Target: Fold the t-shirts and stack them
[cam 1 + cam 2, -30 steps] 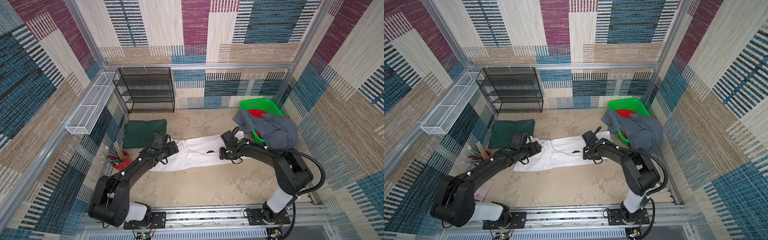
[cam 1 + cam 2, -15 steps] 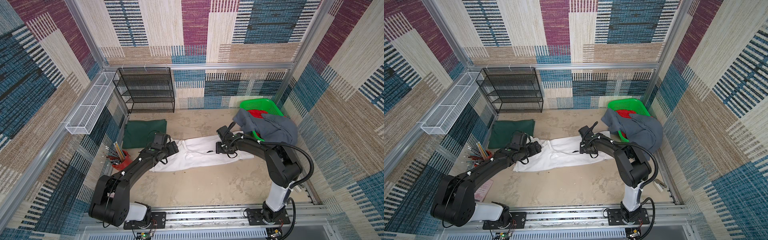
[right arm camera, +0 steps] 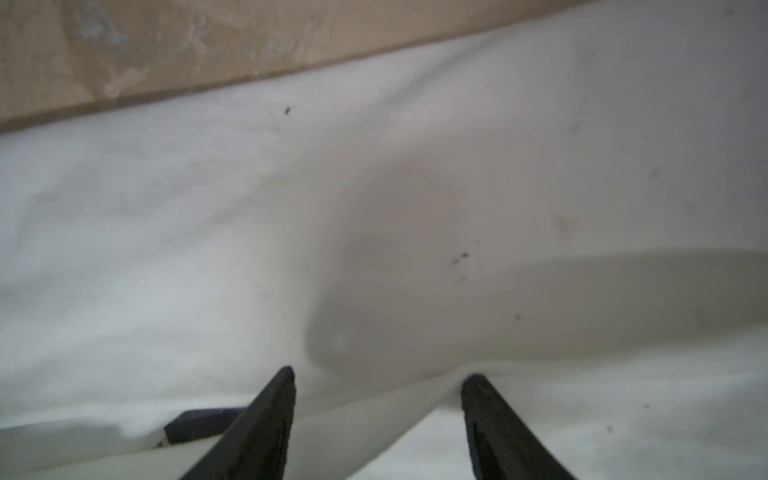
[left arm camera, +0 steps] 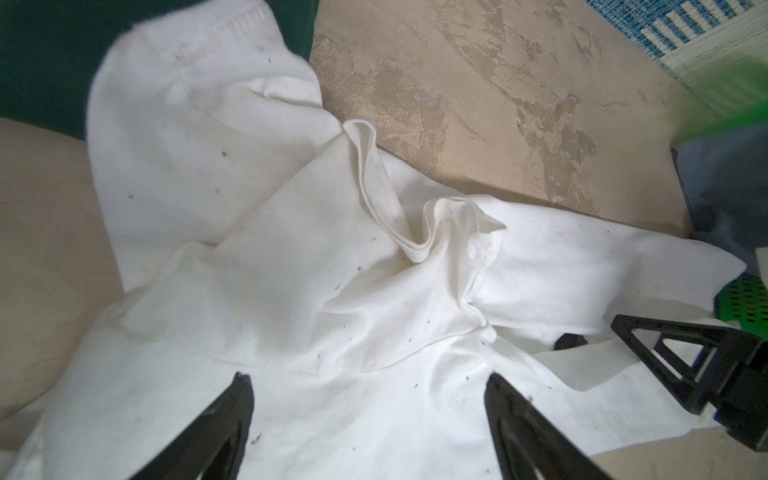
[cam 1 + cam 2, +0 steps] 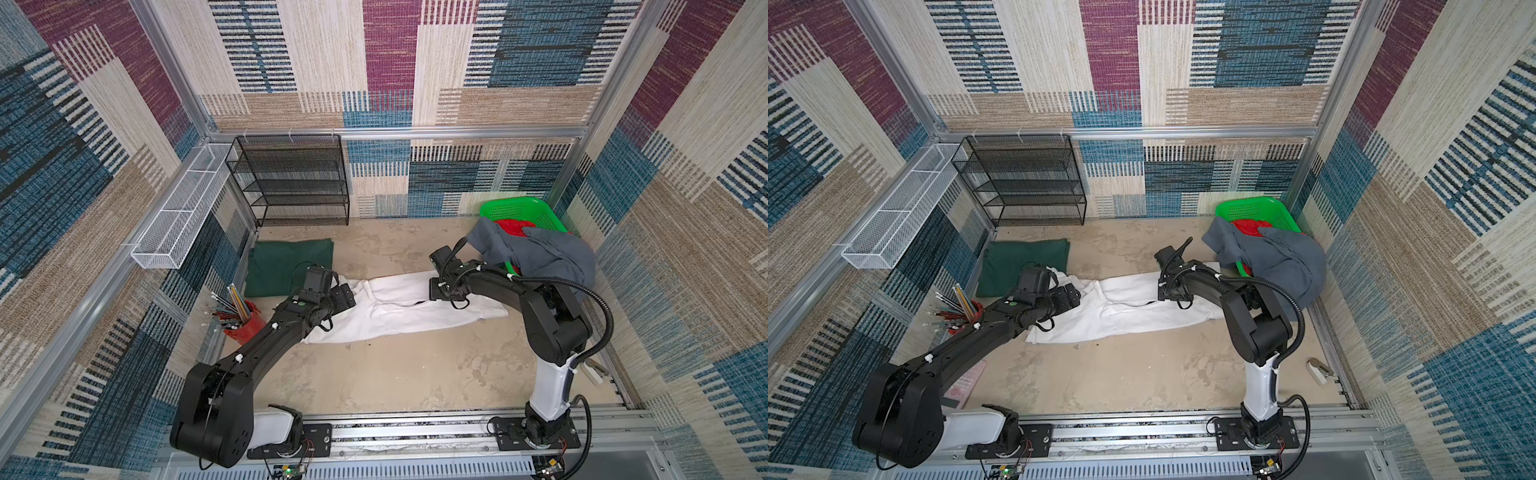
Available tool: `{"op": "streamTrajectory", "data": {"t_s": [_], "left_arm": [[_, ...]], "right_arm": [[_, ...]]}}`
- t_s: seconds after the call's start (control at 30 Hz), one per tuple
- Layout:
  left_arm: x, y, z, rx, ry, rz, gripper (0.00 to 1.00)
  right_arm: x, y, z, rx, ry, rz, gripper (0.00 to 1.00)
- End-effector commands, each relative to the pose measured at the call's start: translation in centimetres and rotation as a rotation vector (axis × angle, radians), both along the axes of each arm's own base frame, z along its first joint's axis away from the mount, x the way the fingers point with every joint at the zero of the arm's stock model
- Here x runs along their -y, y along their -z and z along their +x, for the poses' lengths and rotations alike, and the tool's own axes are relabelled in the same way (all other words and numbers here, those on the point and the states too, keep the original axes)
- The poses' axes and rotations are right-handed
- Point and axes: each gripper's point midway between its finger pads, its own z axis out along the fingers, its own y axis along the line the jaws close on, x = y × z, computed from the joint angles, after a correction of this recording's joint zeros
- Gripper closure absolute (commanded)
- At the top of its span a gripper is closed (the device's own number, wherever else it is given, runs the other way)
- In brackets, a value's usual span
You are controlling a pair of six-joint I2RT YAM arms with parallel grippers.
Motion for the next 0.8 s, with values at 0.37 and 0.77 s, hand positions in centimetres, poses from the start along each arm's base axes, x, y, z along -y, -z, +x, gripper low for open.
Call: {"op": "streamTrajectory", "data": {"t_s": [0.37, 0.77], "left_arm": [[-0.6, 1.2, -0.8, -0.029, 0.009, 0.048, 0.12], [3.9, 2.8, 0.5, -0.069, 0.115, -0.02, 0.13]], "right_arm": [[2.7, -2.1, 3.6, 0.092, 0.076, -0.003, 0.24], [0.1, -5.2, 3.3, 0.2, -0.088, -0.092, 0.11]]}}
